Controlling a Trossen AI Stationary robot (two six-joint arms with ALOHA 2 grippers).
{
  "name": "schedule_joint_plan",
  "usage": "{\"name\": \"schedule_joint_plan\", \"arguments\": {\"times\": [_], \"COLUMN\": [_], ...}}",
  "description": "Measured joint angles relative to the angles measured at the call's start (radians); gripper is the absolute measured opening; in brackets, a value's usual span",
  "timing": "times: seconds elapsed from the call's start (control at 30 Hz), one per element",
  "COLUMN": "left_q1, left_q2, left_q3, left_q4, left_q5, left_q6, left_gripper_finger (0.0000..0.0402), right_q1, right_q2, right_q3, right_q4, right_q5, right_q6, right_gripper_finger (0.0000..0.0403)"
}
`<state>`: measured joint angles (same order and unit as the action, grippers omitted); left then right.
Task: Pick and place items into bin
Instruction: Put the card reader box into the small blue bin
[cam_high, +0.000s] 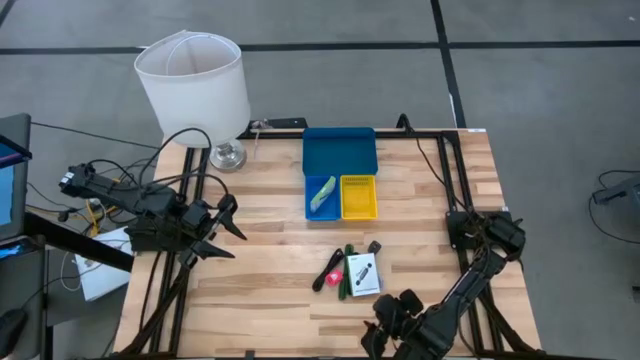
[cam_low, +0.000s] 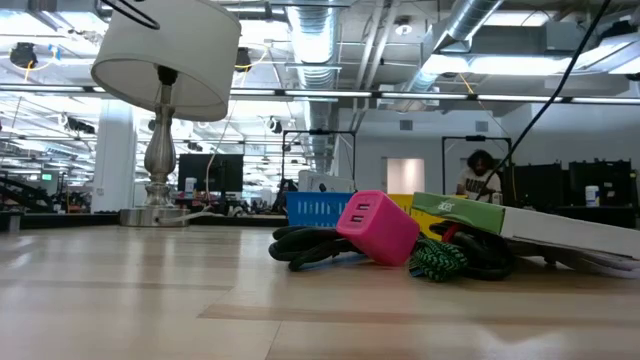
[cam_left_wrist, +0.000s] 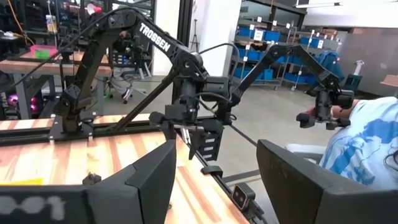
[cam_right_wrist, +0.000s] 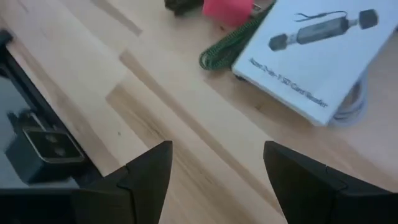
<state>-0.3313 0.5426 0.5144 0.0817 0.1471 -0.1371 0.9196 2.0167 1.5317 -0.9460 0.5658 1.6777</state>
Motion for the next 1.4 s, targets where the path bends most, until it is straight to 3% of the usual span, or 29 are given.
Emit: {"name": "schedule_joint_plan", "arguments": {"times": [0.1,0.27,0.37,0.7,1.03,1.27,1.4], "left_q1": [0.0,0.0,0.0,0.0,0.0,0.0,0.005], "left_q2": [0.0,0.0,0.0,0.0,0.0,-0.005,-0.063], "left_q3": [0.0,0.0,0.0,0.0,0.0,0.0,0.006], "left_q4": [-0.005,-0.004,0.001,0.0,0.0,-0.003,-0.011], "left_q5": [0.0,0.0,0.0,-0.001,-0.023,-0.163,-0.362], "left_q6": [0.0,0.0,0.0,0.01,0.048,0.137,0.04], "left_gripper_finger": [0.0212,0.0212,0.0212,0.0212,0.0212,0.0212,0.0212], "right_q1": [0.019,0.074,0.095,0.106,0.121,0.121,0.119], "right_q2": [0.001,0.001,0.001,0.001,0.001,0.001,0.001], "right_q3": [-0.021,-0.021,-0.021,-0.022,-0.152,-0.177,-0.177], "right_q4": [0.028,0.034,0.003,-0.361,-0.369,-0.299,-0.283], "right_q5": [0.087,0.427,0.513,0.375,0.249,0.243,0.244], "right_q6": [-0.11,-0.256,-0.33,-0.318,-0.29,-0.297,-0.283], "right_gripper_finger": [0.0249,0.0249,0.0249,0.0249,0.0249,0.0249,0.0249]}}
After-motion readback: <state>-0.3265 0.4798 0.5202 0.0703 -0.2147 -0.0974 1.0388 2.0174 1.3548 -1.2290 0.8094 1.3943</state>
